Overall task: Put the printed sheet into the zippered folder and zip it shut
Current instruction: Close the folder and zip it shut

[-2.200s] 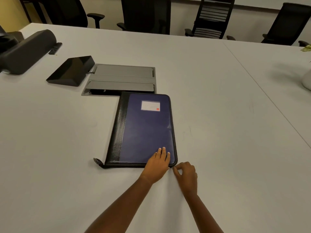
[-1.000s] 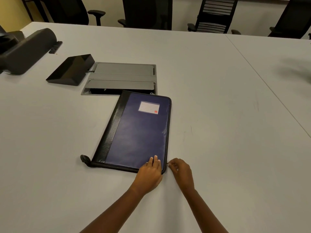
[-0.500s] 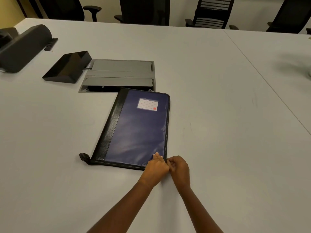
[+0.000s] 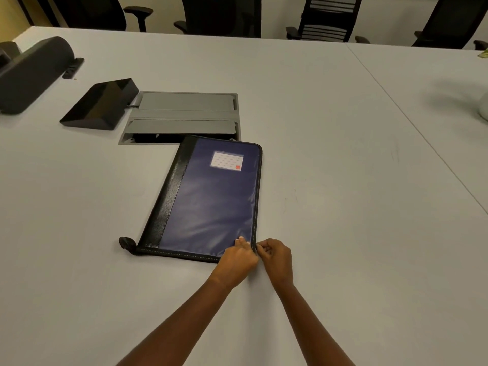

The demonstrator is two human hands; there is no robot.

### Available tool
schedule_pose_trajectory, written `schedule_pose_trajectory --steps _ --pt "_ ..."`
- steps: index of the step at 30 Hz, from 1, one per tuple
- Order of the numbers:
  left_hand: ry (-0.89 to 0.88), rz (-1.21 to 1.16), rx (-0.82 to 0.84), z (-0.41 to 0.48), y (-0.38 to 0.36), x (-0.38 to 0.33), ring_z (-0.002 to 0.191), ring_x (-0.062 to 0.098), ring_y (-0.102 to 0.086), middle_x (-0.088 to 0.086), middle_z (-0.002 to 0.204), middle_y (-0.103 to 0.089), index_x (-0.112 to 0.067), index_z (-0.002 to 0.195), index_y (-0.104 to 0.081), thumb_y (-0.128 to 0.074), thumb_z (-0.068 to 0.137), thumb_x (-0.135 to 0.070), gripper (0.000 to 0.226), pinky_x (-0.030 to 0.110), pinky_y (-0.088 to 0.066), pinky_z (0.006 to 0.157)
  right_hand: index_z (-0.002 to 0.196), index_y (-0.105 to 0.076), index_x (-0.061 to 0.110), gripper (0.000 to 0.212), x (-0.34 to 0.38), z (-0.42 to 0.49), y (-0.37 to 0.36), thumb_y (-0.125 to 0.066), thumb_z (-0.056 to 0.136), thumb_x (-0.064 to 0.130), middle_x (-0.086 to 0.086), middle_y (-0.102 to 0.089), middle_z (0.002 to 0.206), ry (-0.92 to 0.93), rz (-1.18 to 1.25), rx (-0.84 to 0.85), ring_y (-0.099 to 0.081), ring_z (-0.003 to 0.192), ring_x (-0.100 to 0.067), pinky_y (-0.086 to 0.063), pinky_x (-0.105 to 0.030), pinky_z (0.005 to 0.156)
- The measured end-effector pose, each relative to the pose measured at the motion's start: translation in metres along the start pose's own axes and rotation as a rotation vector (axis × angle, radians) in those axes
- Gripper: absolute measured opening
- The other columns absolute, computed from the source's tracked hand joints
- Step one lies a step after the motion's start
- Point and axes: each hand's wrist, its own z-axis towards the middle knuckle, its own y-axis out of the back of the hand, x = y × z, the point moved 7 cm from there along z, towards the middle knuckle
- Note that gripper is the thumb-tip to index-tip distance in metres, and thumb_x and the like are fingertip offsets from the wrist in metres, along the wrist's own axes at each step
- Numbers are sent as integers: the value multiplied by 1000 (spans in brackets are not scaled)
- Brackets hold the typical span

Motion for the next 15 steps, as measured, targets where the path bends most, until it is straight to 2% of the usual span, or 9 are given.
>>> schedule_pose_trajectory --steps 4,6,8,9,10,11,12,13,15 --pt "65 -24 -10 -3 1 2 134 44 -33 35 146 -23 7 137 -30 -40 95 -4 44 46 -41 104 87 -64 0 15 -2 -12 -6 -57 87 13 -18 -66 88 49 -75 61 -55 74 -17 -37 -8 61" --pt "119 -75 -40 -4 4 3 134 40 -36 32 148 -23 3 135 -35 -38 97 -8 40 42 -42 104 87 -64 0 14 -4 -20 -7 -57 86 12 -17 -65 87 45 -67 42 -52 73 -15 -35 -7 60" --pt "167 -128 -103 -8 8 6 130 35 -43 28 148 -28 2 132 -41 -40 97 -13 37 37 -46 100 83 -64 1 10 -7 -30 -7 -58 85 9 -13 -63 79 33 -18 -10 -52 71 -16 -37 -11 62" --pt "170 -126 -196 -11 14 6 121 31 -53 27 142 -40 2 124 -50 -50 94 -16 35 31 -51 93 79 -63 2 9 -7 -33 -6 -59 84 7 -9 -61 75 24 15 -38 -53 69 -17 -39 -14 62" --pt "138 -134 -291 -16 22 5 102 24 -66 24 123 -59 0 107 -64 -68 82 -20 32 23 -57 77 75 -62 3 9 -6 -35 -5 -60 83 6 -6 -58 72 14 44 -65 -53 67 -18 -40 -15 61" --pt "78 -115 -319 -22 27 1 75 16 -70 15 93 -72 -6 81 -72 -85 61 -23 30 17 -57 57 72 -61 5 10 -5 -35 -4 -61 83 5 -4 -57 70 7 67 -91 -53 65 -18 -40 -16 60" --pt "57 -91 -323 -26 30 0 55 10 -66 4 68 -71 -13 62 -72 -93 41 -24 32 14 -51 41 71 -61 6 11 -3 -33 -2 -61 82 5 -4 -57 69 4 87 -116 -53 64 -18 -41 -17 59" --pt "52 -76 -358 -29 33 -1 46 7 -61 -1 56 -67 -14 52 -69 -95 30 -23 35 13 -46 34 71 -61 6 11 0 -30 0 -62 82 5 -4 -57 69 4 103 -137 -53 63 -18 -42 -18 59" --pt "43 -67 -416 -30 36 -1 42 7 -59 -2 52 -65 -13 51 -69 -95 25 -22 37 12 -44 33 74 -62 4 9 5 -20 5 -62 82 6 -6 -59 71 8 112 -163 -54 64 -17 -45 -23 61"
